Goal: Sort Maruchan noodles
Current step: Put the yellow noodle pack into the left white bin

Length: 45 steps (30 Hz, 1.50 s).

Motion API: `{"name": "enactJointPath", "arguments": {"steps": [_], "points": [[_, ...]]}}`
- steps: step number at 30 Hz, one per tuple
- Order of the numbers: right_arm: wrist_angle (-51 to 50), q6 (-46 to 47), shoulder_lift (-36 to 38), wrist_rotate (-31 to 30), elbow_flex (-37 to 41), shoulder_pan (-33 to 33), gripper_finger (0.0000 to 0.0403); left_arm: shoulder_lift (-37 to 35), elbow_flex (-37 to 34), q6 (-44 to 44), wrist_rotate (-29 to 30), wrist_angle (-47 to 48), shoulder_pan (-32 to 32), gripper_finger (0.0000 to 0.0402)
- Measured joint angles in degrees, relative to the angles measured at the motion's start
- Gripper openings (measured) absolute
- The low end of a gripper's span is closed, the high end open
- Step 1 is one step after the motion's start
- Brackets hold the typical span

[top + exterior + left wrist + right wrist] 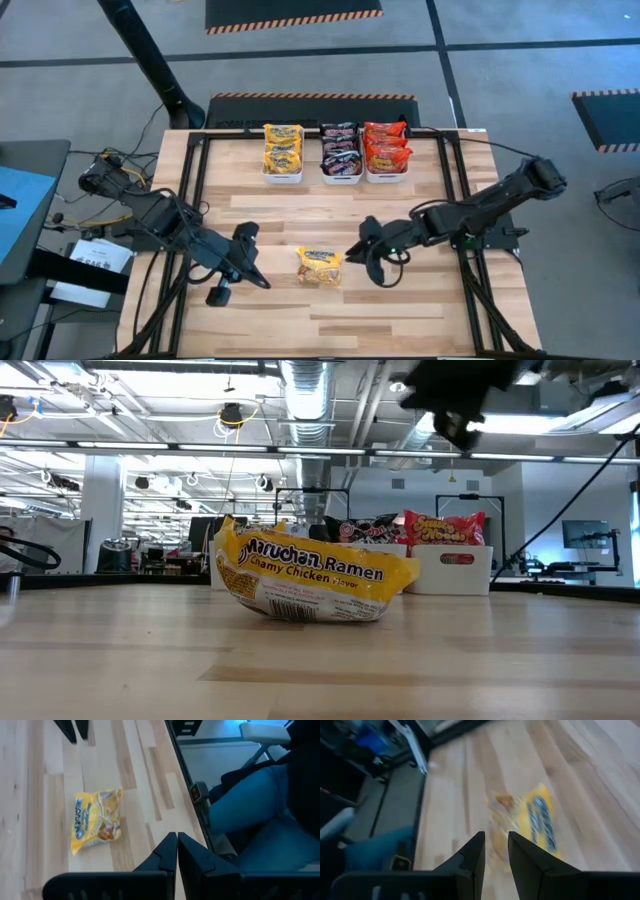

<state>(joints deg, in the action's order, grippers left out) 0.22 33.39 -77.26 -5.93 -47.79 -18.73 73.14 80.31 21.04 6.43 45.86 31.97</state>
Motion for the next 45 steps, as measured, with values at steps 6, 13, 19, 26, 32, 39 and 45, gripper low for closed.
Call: {"name": "enactJointPath", "arguments": {"steps": [6,13,19,26,32,39,45], "points": [[13.7,-3.7,-4.4,0.0,0.0,0.7,0.0111,0.0,0.0,-0.5,0.9,-0.3,0.0,0.0000],[16.6,-8.3,-6.6,0.0,-2.5,3.7,0.0122,0.0,0.0,-0.5,0.9,-0.3,0.0,0.0000],[16.7,-17.4,-6.2,1.6,-7.0,5.0,0.0174,0.0,0.0,-1.2,0.9,-0.3,0.0,0.0000],[15.8,-26.8,-6.1,1.5,-12.3,5.4,0.0253,0.0,0.0,-1.3,0.9,-0.3,0.0,0.0000],[5.2,-22.8,-6.4,1.5,-13.2,5.4,0.0267,0.0,0.0,-1.3,1.6,-0.3,0.0,0.0000],[0.5,-18.4,-11.2,1.5,-13.3,4.6,0.0268,0.0,0.0,-1.4,3.4,-0.3,0.0,0.0000],[1.0,-18.8,-17.4,1.5,-13.3,2.9,0.0268,0.0,0.0,-0.4,4.4,-0.3,0.0,0.0000]]}}
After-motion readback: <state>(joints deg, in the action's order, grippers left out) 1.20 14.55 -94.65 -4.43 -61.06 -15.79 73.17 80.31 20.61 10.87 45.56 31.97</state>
